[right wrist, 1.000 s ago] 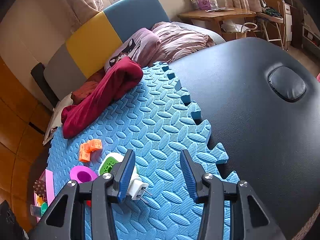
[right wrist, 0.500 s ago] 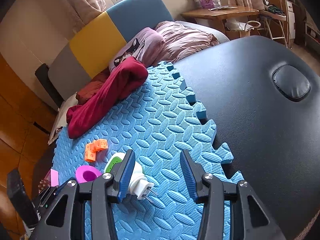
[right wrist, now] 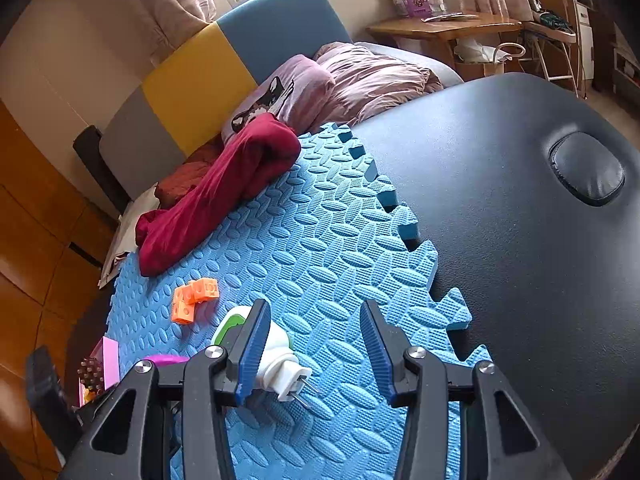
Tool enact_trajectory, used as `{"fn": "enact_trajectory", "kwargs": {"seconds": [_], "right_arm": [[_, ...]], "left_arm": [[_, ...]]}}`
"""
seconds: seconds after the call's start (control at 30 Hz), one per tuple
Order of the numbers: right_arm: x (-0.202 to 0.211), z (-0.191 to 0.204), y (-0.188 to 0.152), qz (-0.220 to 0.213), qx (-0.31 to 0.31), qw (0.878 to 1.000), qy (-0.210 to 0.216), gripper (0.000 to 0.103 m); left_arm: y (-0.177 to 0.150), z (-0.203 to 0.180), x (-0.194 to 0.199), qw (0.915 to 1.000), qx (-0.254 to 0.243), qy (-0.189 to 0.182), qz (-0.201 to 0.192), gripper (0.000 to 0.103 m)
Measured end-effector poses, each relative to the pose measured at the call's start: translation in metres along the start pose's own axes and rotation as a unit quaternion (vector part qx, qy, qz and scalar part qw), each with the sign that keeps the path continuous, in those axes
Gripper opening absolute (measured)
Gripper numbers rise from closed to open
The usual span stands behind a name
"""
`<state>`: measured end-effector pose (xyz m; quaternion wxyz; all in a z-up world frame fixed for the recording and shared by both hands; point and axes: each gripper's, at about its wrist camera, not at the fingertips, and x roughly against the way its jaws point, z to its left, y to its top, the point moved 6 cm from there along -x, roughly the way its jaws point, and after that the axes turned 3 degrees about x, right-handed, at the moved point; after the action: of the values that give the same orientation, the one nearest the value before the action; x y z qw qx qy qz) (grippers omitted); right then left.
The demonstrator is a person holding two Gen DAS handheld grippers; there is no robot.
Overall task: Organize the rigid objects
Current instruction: 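Lift the magenta toy with the left gripper while the right gripper grasps the white-green plug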
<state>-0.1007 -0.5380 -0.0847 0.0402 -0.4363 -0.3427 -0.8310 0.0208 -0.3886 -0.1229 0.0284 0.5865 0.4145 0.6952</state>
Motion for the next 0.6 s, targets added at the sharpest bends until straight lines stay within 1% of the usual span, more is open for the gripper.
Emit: {"fn": "enact_trajectory", "kwargs": {"seconds": [0.13, 0.23, 0.27, 0.3, 0.4, 0.47, 0.6], "right_arm": [[-0.004, 0.006, -0.003, 0.009, 0.011, 1.000, 0.009, 0.047], [-0.004, 0.016, -0.004, 0.006, 0.032, 0.999, 0.016, 0.047], [-0.004, 0.020, -0.004, 0.007, 0.042, 0.999, 0.019, 0.050], [-0.005, 0.025, -0.006, 0.008, 0.055, 0.998, 0.021, 0.054], [-0.009, 0.042, -0.011, 0.010, 0.104, 0.994, 0.017, 0.061], [-0.012, 0.050, -0.014, 0.008, 0.139, 0.990, -0.001, 0.062], [-0.019, 0.057, -0.021, 0.019, 0.172, 0.985, -0.014, 0.064]], "left_arm": [[-0.028, 0.000, 0.021, 0.9993, 0.037, 0.004, -0.004, 0.032], [-0.052, -0.004, 0.029, 0.9990, 0.042, 0.007, -0.013, 0.032], [-0.058, -0.004, 0.028, 0.9990, 0.044, 0.003, -0.009, 0.031], [-0.061, -0.006, 0.027, 0.9989, 0.043, 0.004, -0.016, 0.031], [-0.063, -0.009, 0.029, 0.9987, 0.034, 0.011, -0.035, 0.031], [-0.063, -0.008, 0.028, 0.9986, 0.037, 0.007, -0.036, 0.032], [-0.064, -0.007, 0.028, 0.9984, 0.036, 0.005, -0.044, 0.032]]}}
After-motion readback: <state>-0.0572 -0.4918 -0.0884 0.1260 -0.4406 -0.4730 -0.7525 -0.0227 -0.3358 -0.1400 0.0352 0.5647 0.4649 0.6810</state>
